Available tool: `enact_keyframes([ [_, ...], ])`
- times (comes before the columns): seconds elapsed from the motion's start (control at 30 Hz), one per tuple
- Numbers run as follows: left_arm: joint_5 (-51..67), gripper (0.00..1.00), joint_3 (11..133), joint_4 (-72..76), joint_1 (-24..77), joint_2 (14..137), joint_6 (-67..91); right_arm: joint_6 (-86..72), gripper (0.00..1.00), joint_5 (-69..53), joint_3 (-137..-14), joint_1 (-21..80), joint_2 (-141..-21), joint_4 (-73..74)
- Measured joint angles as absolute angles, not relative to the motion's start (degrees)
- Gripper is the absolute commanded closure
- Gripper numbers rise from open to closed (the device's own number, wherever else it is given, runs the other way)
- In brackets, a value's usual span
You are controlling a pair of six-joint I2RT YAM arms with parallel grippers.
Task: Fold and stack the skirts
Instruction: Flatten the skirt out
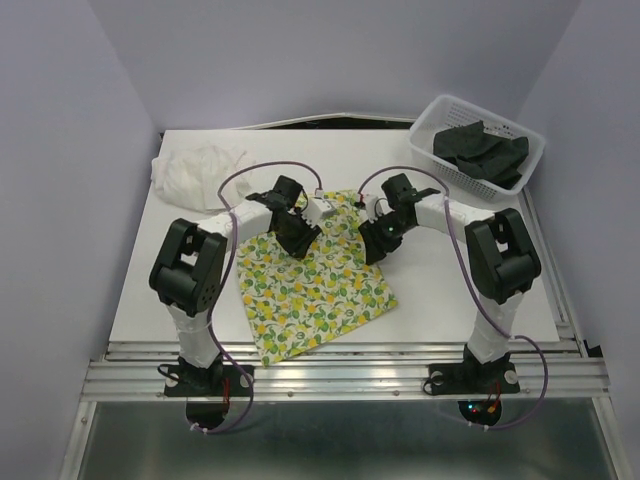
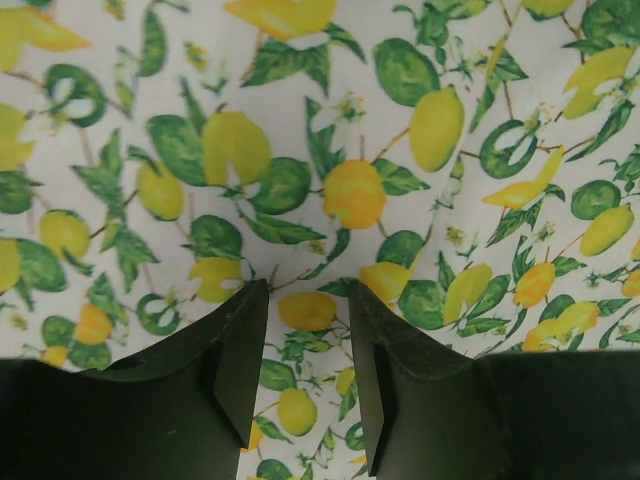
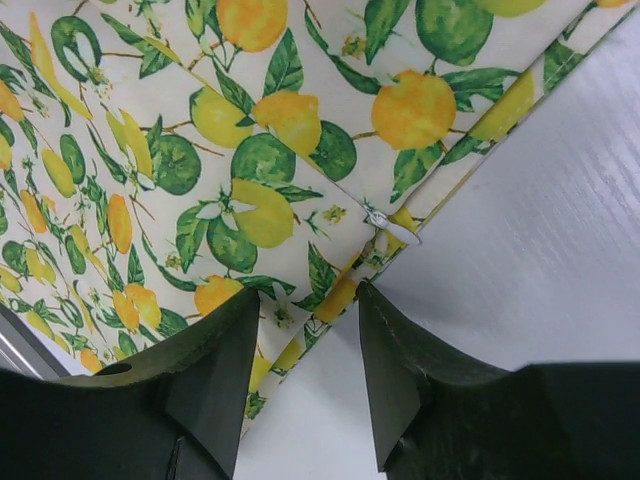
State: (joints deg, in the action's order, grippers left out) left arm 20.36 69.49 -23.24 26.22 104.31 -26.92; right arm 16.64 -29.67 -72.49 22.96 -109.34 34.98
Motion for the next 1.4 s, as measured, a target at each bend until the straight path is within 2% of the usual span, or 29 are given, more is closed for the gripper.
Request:
enact_keyframes([
  [0.17, 20.21, 0.52, 68.6, -22.04, 31.4, 106.21, -27.62, 20.23, 0.56, -26.52, -72.14, 22.98, -107.96, 39.66],
  [0.27, 20.53, 0.52, 69.76, -21.39, 33.93, 107.31, -27.68, 22.2, 0.55, -24.84, -71.72, 22.98, -106.3, 43.57],
  [0.33, 20.88, 0.52, 71.46, -21.21, 35.42, 108.55, -27.68, 23.09, 0.48, -23.77, -71.68, 22.96, -104.73, 46.0],
  [0.37, 21.08, 0.51, 72.29, -21.12, 36.07, 109.19, -27.7, 23.57, 0.38, -23.35, -71.68, 22.94, -103.77, 47.29],
  [0.5, 22.44, 0.46, 74.39, -21.5, 36.86, 110.32, -28.47, 24.69, 0.11, -22.94, -75.24, 21.69, -101.91, 51.88],
  [0.6, 24.03, 0.42, 75.55, -23.29, 35.44, 110.17, -29.67, 25.63, 0.04, -22.31, -81.69, 19.68, -101.82, 52.6],
  [0.73, 26.96, 0.38, 82.13, -28.86, 28.82, 110.17, -32.23, 27.51, 0.08, -20.51, -95.13, 17.17, -104.25, 51.7],
  [0.87, 28.45, 0.39, 92.55, -31.2, 20.84, 110.52, -34.09, 29.1, 0.17, -20.53, -110.34, 15.88, -114.3, 50.61],
  [1.0, 28.38, 0.39, 100.44, -30.48, 16.21, 112.2, -34.72, 29.78, 0.21, -20.97, -118.89, 15.75, -124.6, 48.9],
  [1.23, 27.88, 0.39, 107.42, -28.93, 13.34, 121.36, -34.09, 32.42, 0.24, -21.37, -120.27, 15.7, -133.01, 47.07],
  [1.4, 26.11, 0.41, 107.5, -29.87, 11.99, 126.98, -34.7, 34.89, 0.34, -21.45, -119.46, 15.7, -134.08, 45.82],
])
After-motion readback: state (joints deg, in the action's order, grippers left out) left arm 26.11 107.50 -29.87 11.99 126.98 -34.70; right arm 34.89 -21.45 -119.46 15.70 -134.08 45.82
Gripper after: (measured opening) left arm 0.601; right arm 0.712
